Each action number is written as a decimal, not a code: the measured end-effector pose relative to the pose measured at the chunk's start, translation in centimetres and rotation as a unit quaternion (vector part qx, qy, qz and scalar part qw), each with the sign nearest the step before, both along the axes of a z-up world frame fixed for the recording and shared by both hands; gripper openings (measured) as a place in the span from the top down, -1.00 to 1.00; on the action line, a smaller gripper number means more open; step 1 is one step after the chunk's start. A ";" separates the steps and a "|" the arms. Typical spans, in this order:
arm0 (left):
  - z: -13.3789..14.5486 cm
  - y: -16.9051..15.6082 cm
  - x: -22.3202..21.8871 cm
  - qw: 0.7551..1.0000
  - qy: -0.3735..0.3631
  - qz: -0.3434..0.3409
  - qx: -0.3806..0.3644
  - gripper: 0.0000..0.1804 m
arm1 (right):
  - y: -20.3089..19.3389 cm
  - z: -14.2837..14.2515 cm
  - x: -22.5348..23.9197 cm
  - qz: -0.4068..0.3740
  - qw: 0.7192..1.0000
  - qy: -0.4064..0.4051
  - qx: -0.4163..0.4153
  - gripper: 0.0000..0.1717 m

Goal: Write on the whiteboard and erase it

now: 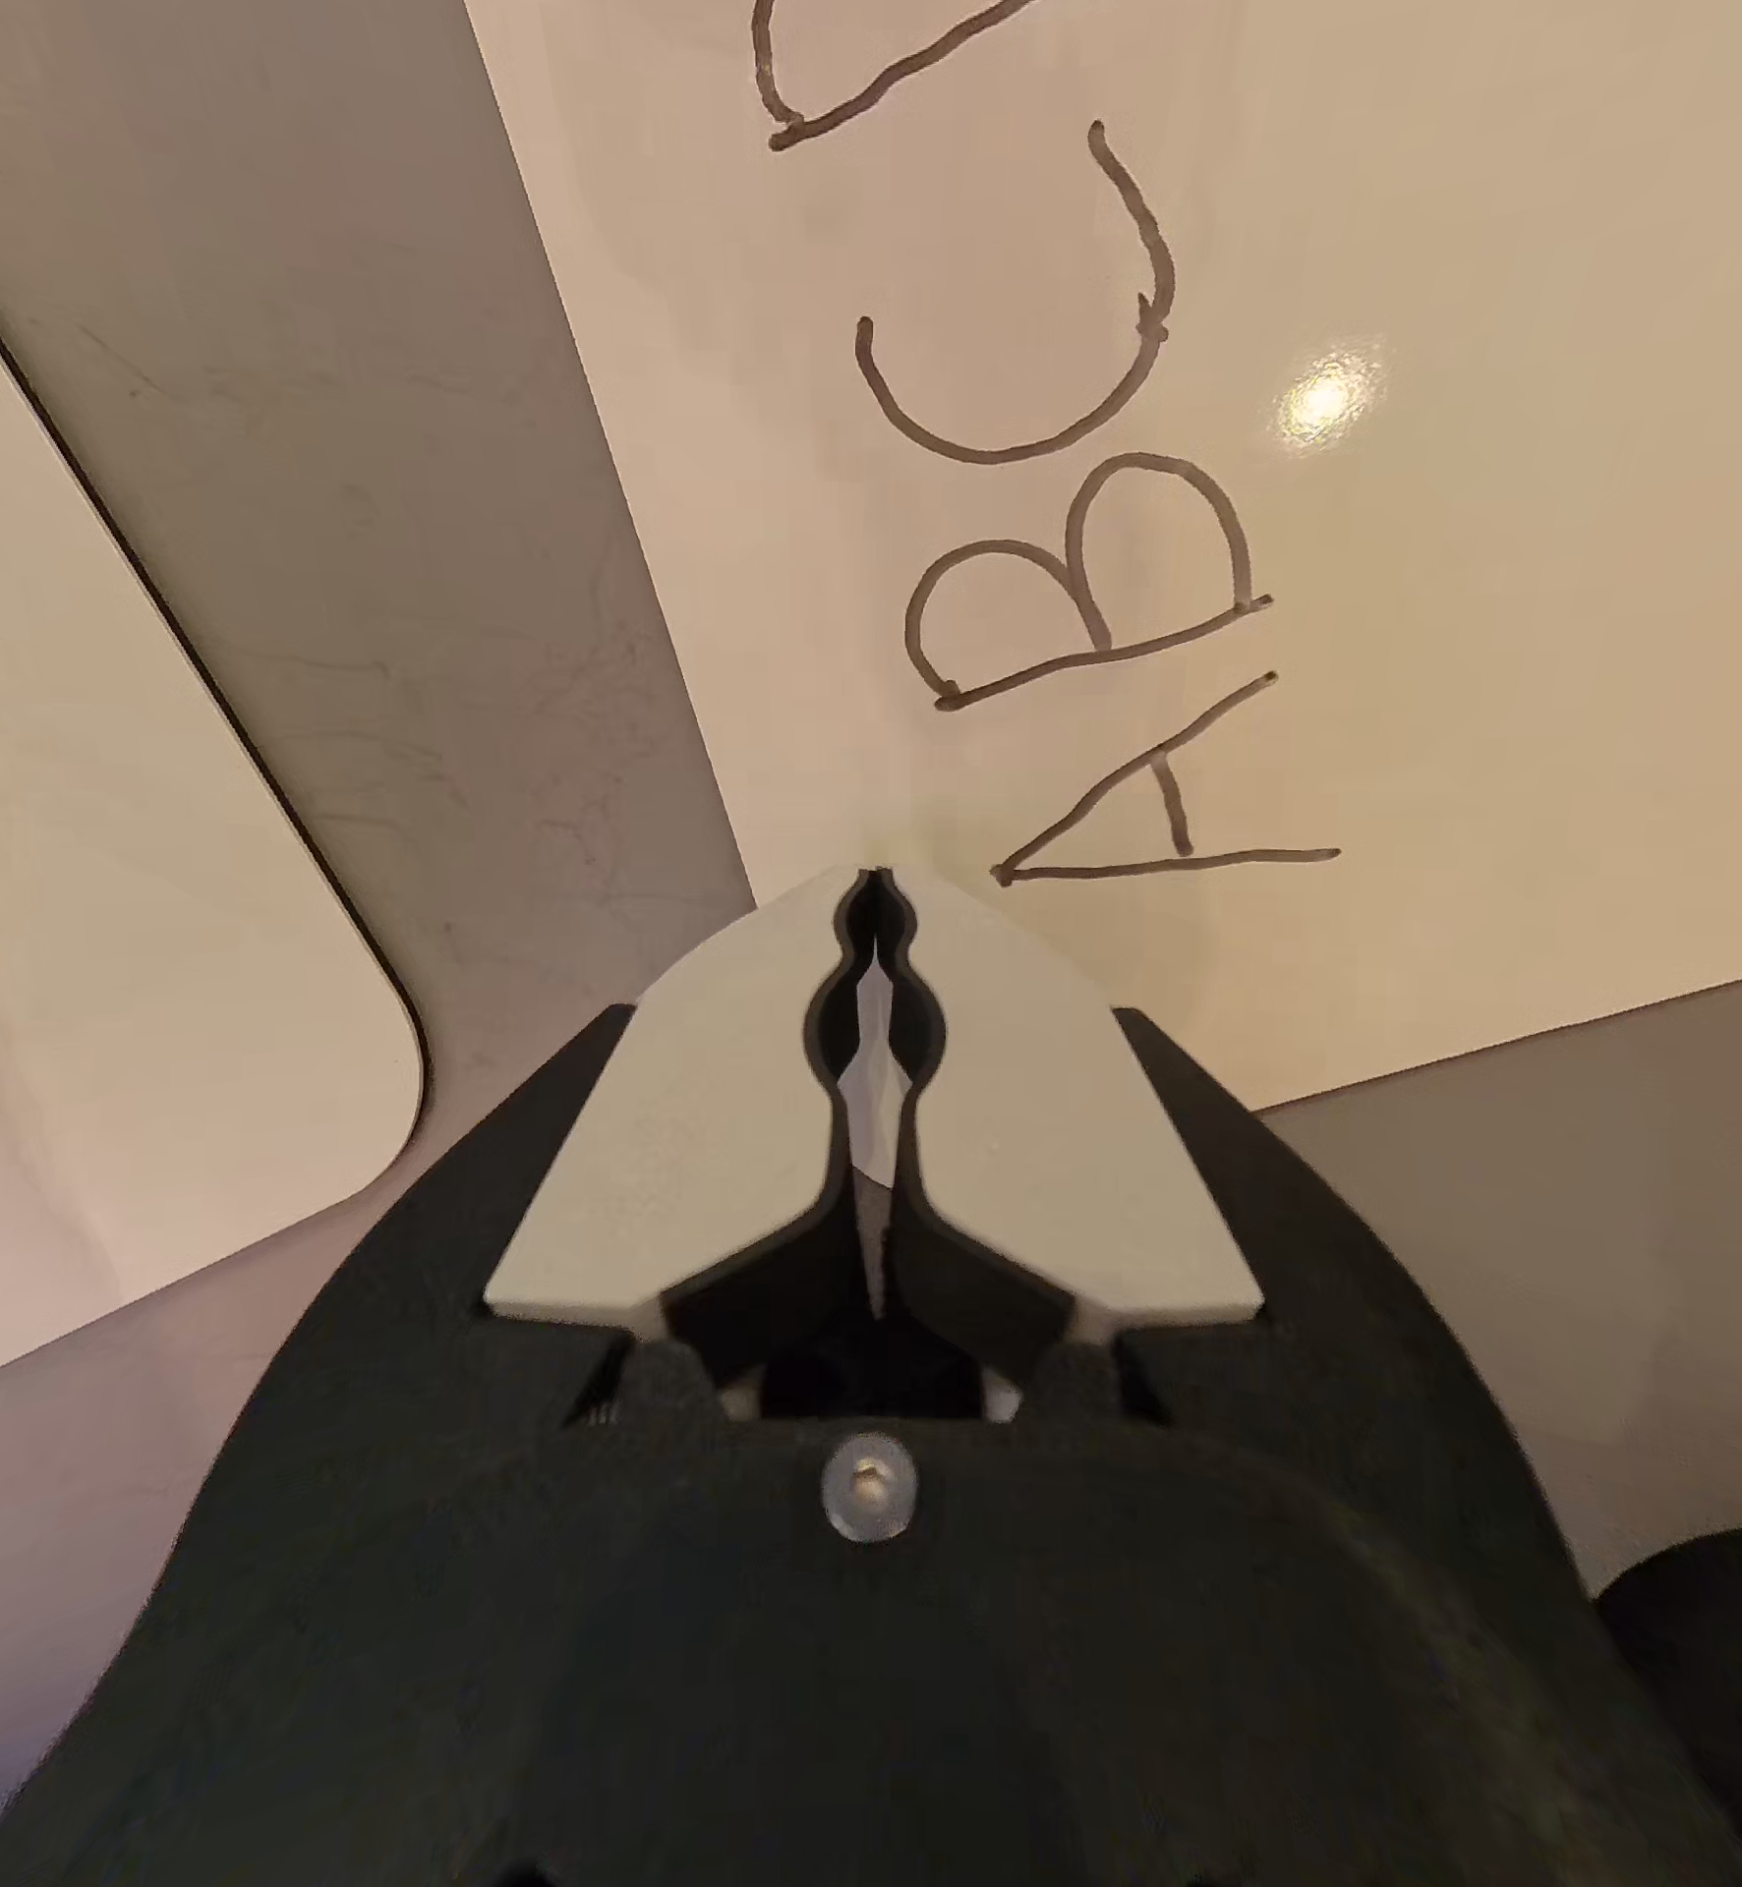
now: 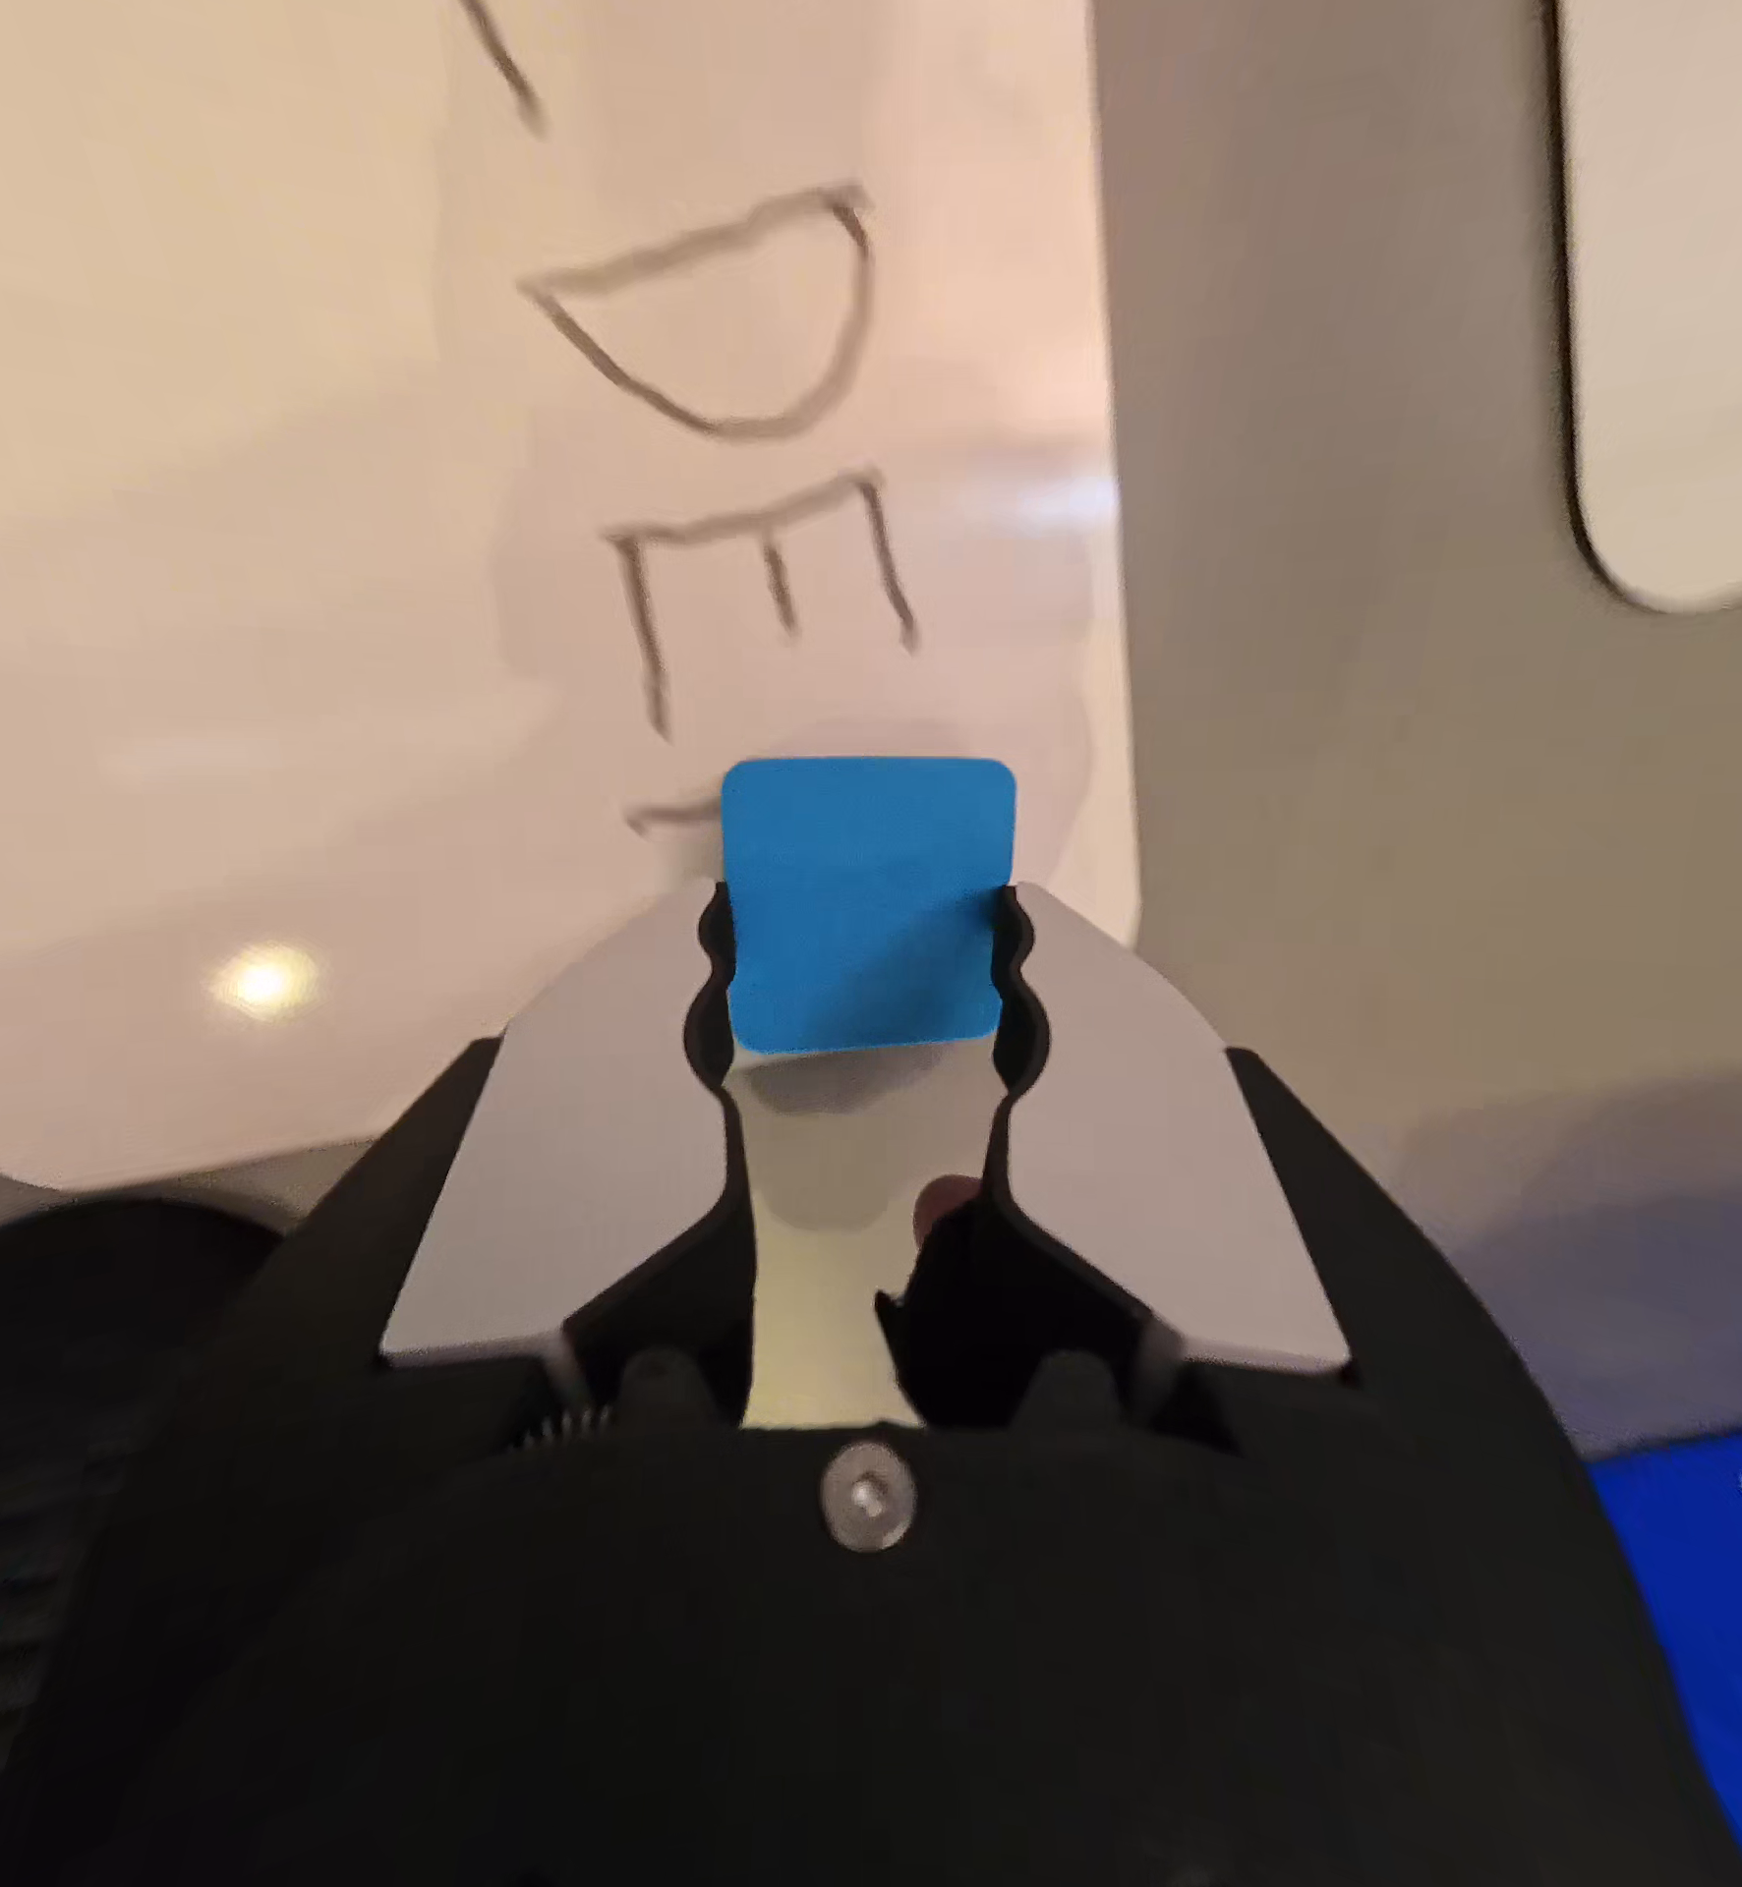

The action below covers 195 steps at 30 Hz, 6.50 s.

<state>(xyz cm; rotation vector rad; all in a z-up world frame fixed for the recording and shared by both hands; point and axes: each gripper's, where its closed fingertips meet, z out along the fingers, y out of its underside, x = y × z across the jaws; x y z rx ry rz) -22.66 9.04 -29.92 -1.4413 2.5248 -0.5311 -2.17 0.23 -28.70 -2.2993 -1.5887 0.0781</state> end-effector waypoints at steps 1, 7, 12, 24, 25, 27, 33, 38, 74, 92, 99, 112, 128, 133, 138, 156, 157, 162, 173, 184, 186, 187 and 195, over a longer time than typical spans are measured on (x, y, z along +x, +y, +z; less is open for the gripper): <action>0.0 0.0 0.0 1.000 -0.001 0.001 0.001 0.99 | -0.8 0.0 -1.6 0.025 1.000 0.013 -0.009 0.42; 0.0 0.0 0.0 1.000 0.000 0.000 -0.001 0.99 | -0.8 0.0 1.6 -0.008 1.000 -0.026 -0.009 0.42; 0.0 0.0 0.0 1.000 -0.003 0.002 -0.002 0.99 | -2.8 -0.1 -0.7 0.044 0.999 -0.019 -0.016 0.42; 0.0 0.0 0.1 1.000 -0.002 0.004 -0.002 0.99 | -0.9 -0.1 -0.6 0.028 0.999 -0.030 0.007 0.42; 0.0 -0.1 0.1 1.000 -0.004 0.005 -0.003 0.99 | -1.5 -0.1 -2.0 0.056 0.998 -0.022 0.006 0.42; 0.0 -0.1 0.1 1.000 -0.006 0.006 -0.003 0.99 | -2.7 -0.1 -1.6 0.063 0.998 -0.026 -0.008 0.42; 0.0 -0.1 0.1 1.000 -0.005 0.004 -0.001 0.99 | -2.6 -0.2 -2.1 0.070 0.997 -0.029 -0.003 0.42; 0.0 -0.1 0.1 1.000 -0.002 0.005 -0.002 0.99 | -0.2 -0.2 -0.5 0.023 0.999 -0.033 0.003 0.42; 0.0 -0.2 0.2 1.000 -0.007 0.009 -0.007 0.99 | -2.9 -0.1 -5.1 0.109 0.991 -0.074 -0.025 0.42; 0.0 -0.2 0.2 1.000 -0.007 0.010 -0.012 0.99 | 1.3 -0.1 -7.0 0.071 0.996 -0.059 -0.006 0.42; 0.0 -0.2 0.2 1.000 -0.008 0.011 -0.018 0.99 | 1.4 -0.1 -7.7 0.082 0.995 -0.050 -0.014 0.42; 0.0 -0.2 0.2 1.000 -0.009 0.013 -0.018 0.99 | 0.2 -0.2 -9.7 0.124 0.990 -0.055 -0.031 0.42; 0.0 -0.2 0.2 1.000 -0.010 0.015 -0.017 0.99 | 1.0 -0.2 -12.8 0.150 0.986 -0.064 -0.026 0.42; 0.0 -0.2 0.2 1.000 -0.011 0.015 -0.018 0.99 | 1.3 -0.3 -15.9 0.172 0.983 -0.059 -0.015 0.42; 0.0 -0.2 0.2 1.000 -0.010 0.015 -0.022 0.99 | 2.9 -0.3 -13.7 0.133 0.989 -0.068 -0.015 0.42; 0.0 -0.3 0.3 0.999 -0.015 0.019 -0.037 0.99 | 2.6 -0.3 -17.5 0.178 0.983 -0.048 -0.002 0.42; 0.0 -0.3 0.3 0.999 -0.016 0.019 -0.037 0.99 | 1.9 -0.3 -17.1 0.185 0.981 -0.054 -0.012 0.42; 0.0 -0.3 0.3 0.999 -0.016 0.018 -0.047 0.99 | 4.0 -0.3 -16.7 0.152 0.987 -0.052 -0.002 0.42; 0.0 -0.3 0.3 0.999 -0.017 0.017 -0.047 0.99 | 2.6 -0.3 -16.7 0.182 0.981 -0.067 -0.022 0.42; 0.0 -0.4 0.3 0.999 -0.017 0.017 -0.046 0.99 | 3.8 -0.3 -19.4 0.190 0.980 -0.064 -0.007 0.43; 0.0 -0.4 0.3 0.999 -0.017 0.017 -0.043 0.99 | 1.6 -0.3 -19.9 0.224 0.972 -0.062 -0.014 0.42; 0.0 -0.4 0.3 0.999 -0.017 0.016 -0.041 0.99 | 1.2 -0.3 -18.7 0.221 0.973 -0.064 -0.025 0.42; 0.0 -0.3 0.3 0.999 -0.016 0.016 -0.039 0.99 | 0.6 -0.3 -16.8 0.202 0.974 -0.103 -0.019 0.43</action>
